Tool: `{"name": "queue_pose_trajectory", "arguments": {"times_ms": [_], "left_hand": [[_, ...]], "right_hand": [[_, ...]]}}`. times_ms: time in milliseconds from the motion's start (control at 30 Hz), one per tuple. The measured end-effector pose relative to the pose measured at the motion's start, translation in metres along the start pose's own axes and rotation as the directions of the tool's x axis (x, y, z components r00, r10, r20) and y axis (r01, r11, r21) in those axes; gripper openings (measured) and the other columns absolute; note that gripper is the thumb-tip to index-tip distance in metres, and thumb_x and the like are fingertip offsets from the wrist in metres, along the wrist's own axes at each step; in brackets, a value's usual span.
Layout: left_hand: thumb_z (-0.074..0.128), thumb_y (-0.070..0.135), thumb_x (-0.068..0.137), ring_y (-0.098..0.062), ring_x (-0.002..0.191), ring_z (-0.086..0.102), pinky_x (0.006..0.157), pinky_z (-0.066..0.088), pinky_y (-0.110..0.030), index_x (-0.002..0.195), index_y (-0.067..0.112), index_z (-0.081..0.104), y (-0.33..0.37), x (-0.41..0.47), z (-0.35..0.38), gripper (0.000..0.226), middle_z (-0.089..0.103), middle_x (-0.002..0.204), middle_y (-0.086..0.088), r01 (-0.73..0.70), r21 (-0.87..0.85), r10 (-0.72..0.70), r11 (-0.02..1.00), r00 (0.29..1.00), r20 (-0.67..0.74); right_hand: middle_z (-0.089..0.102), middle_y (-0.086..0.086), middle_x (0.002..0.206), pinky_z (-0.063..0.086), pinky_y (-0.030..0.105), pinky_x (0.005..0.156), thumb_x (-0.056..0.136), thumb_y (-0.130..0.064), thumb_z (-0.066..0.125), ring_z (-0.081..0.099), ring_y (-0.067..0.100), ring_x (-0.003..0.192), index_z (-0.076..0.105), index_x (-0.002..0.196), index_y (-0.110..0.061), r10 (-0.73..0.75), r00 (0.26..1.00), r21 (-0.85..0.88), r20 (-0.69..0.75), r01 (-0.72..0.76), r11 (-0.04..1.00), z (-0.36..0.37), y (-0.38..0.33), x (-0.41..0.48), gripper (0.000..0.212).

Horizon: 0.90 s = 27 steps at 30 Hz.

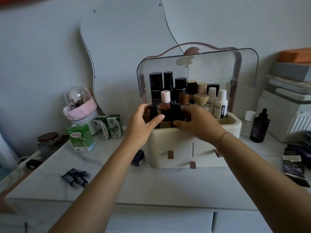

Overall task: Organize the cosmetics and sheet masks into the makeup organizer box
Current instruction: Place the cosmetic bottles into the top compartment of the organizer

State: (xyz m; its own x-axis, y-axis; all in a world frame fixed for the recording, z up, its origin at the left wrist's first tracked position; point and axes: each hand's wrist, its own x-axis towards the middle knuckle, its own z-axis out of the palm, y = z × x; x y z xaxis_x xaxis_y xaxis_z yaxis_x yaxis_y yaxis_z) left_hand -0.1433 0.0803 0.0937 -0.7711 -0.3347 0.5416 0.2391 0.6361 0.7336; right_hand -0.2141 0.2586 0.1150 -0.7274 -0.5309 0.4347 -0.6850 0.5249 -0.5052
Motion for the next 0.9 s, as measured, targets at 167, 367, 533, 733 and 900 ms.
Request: {"name": "queue_pose_trajectory", "arguments": {"times_ms": [167,367,533,733,900], "left_hand": [[0.061,0.062,0.07,0.003,0.102,0.058,0.086,0.046,-0.016,0.11,0.032,0.054,-0.032,-0.03,-0.021,0.05,0.06,0.11,0.018,0.052,-0.03,-0.055,0.998,0.991,-0.125],[0.078,0.041,0.072,-0.011,0.116,0.051,0.094,0.038,-0.026,0.13,0.021,0.049,-0.098,-0.072,-0.028,0.068,0.054,0.13,0.006,0.344,0.138,-0.351,0.929,0.936,0.027],[0.082,0.03,0.072,-0.017,0.114,0.057,0.095,0.043,-0.029,0.137,0.019,0.046,-0.113,-0.078,-0.02,0.075,0.058,0.13,-0.001,0.347,0.153,-0.367,0.925,0.922,0.123],[0.08,0.025,0.074,-0.015,0.105,0.062,0.086,0.045,-0.023,0.129,0.019,0.056,-0.114,-0.081,-0.014,0.06,0.065,0.119,0.0,0.324,0.13,-0.327,0.937,0.945,0.004],[0.081,0.028,0.072,-0.005,0.104,0.062,0.085,0.047,-0.017,0.123,0.025,0.058,-0.095,-0.093,-0.019,0.056,0.066,0.117,0.008,0.33,0.005,-0.33,0.944,0.944,-0.029]], "right_hand": [[0.066,0.003,0.102,0.051,0.032,0.072,0.084,-0.036,0.066,0.061,0.019,0.088,0.064,0.113,-0.016,-0.006,1.0,-0.019,-0.029,0.006,1.0,0.001,-0.003,0.0,0.036],[0.067,0.003,0.099,0.04,0.019,0.069,0.082,-0.028,0.069,0.054,0.011,0.082,0.068,0.108,-0.013,-0.031,1.0,-0.013,0.002,0.031,0.999,0.004,-0.008,0.008,0.029],[0.068,0.004,0.105,0.041,0.021,0.076,0.084,-0.027,0.068,0.055,0.011,0.085,0.067,0.112,-0.013,-0.038,0.998,-0.035,0.045,0.04,0.999,0.005,-0.008,0.011,0.032],[0.068,0.004,0.1,0.044,0.023,0.074,0.09,-0.024,0.06,0.059,0.015,0.085,0.068,0.11,-0.011,-0.11,0.99,-0.042,0.088,0.114,0.993,0.003,-0.011,0.006,0.025],[0.068,0.006,0.107,0.045,0.024,0.078,0.092,-0.026,0.056,0.057,0.013,0.088,0.064,0.117,-0.012,-0.095,0.995,-0.069,0.036,0.098,0.993,0.002,-0.017,-0.002,0.029]]}}
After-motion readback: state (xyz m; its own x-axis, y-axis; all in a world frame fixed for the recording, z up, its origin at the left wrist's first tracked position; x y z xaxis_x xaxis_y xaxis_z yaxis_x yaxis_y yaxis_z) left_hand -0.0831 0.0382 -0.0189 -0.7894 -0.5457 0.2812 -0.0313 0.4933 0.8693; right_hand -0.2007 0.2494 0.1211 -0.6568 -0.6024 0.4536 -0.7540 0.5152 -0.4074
